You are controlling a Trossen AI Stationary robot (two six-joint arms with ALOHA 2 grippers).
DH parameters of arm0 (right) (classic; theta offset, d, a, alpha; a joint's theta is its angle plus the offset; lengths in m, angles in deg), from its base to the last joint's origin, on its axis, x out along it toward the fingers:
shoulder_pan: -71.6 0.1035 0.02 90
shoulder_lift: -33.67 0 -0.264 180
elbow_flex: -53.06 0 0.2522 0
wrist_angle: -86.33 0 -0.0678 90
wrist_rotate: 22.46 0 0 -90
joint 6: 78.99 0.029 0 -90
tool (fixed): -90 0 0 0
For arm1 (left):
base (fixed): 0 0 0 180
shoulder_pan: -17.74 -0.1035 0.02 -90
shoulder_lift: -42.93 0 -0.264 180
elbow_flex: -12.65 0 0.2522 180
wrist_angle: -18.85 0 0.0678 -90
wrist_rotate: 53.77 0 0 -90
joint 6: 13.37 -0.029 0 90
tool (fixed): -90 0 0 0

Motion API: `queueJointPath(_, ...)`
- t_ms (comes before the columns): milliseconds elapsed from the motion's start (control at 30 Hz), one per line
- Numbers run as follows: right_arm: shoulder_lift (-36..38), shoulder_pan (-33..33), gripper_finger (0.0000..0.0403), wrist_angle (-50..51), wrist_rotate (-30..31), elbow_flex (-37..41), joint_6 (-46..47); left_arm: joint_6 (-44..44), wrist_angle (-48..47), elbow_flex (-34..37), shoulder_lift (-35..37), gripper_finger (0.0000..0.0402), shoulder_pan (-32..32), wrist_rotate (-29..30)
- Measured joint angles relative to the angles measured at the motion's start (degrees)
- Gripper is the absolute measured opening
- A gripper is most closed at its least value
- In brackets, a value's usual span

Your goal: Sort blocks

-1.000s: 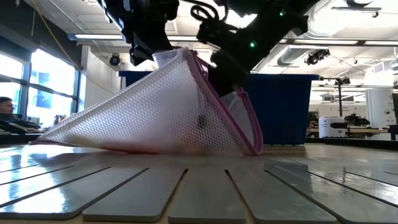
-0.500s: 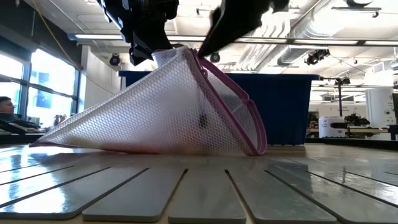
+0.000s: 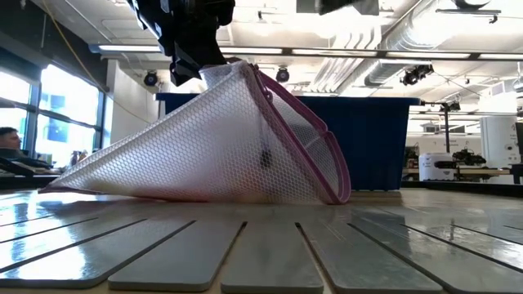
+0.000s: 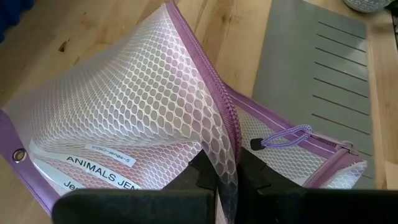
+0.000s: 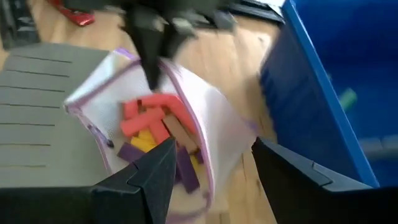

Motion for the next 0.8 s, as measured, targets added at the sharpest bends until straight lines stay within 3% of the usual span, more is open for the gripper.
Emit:
queueJointPath(200,6.98,1.09,0.0201,0.74,-1.46,12.94,14.62,-0.01,0.02,0.0,-0.01,0.0,0.0,0.2)
queueJointPath(467,6.48,5.17,0.0201,-6.57,-11.51,25.04,31.41,-0.01,0.06,0.0,0.0,0.0,0.0,0.2)
queueJointPath(600,6.52,6.48,0.0201,-8.19,-11.41,26.4,36.39,-0.01,0.08,0.0,-0.01,0.0,-0.02,0.22)
queueJointPath(800,6.52,6.24,0.0201,-8.26,-10.87,23.97,34.57,-0.01,0.09,0.0,-0.02,0.0,0.0,0.23)
